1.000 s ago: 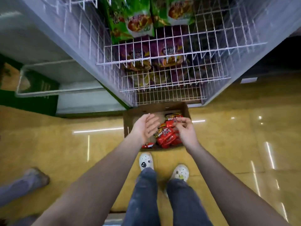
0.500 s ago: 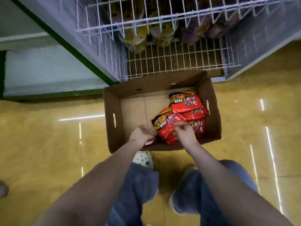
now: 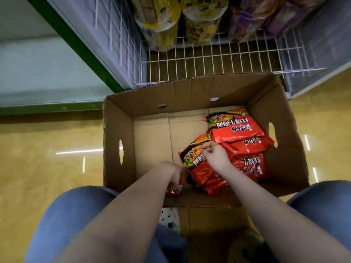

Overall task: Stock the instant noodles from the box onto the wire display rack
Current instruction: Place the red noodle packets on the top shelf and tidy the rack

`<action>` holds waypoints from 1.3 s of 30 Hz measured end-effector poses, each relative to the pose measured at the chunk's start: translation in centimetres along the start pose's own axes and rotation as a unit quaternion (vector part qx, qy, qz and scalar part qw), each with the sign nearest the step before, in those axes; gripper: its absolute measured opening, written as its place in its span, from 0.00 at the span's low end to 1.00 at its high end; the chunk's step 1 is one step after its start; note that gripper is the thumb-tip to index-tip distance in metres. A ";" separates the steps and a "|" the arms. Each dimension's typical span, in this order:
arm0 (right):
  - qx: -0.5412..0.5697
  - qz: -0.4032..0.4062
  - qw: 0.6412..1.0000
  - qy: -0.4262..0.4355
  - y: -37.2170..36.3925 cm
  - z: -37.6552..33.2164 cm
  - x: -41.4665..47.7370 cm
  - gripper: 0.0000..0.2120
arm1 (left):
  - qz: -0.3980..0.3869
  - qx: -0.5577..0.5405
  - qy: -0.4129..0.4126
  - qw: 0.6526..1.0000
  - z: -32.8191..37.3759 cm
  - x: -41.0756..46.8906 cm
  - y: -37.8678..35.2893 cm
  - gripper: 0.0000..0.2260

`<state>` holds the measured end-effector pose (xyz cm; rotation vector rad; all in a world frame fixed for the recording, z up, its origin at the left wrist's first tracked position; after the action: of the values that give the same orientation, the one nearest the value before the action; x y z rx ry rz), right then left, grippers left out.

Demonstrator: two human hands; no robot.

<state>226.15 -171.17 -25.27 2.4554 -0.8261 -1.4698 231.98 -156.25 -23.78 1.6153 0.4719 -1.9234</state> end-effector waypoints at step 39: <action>0.057 0.123 0.978 -0.158 7.3 3.7 1.0 0.03 | 0.305 -0.394 -0.212 0.841 2.8 4.6 10.5 0.19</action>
<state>220.66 -177.26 -24.96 2.1224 -1.2551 -1.7828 235.96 -166.95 -26.64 0.6510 0.4107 -1.2654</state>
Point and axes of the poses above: each hand's wrist, its own x-axis towards the middle knuckle, its own y-axis out of the back of the hand, z = x × y, the point moved 10 cm from there along x, towards the middle knuckle, and after that the axes turned 10 degrees about -y, right-handed, at the moved point
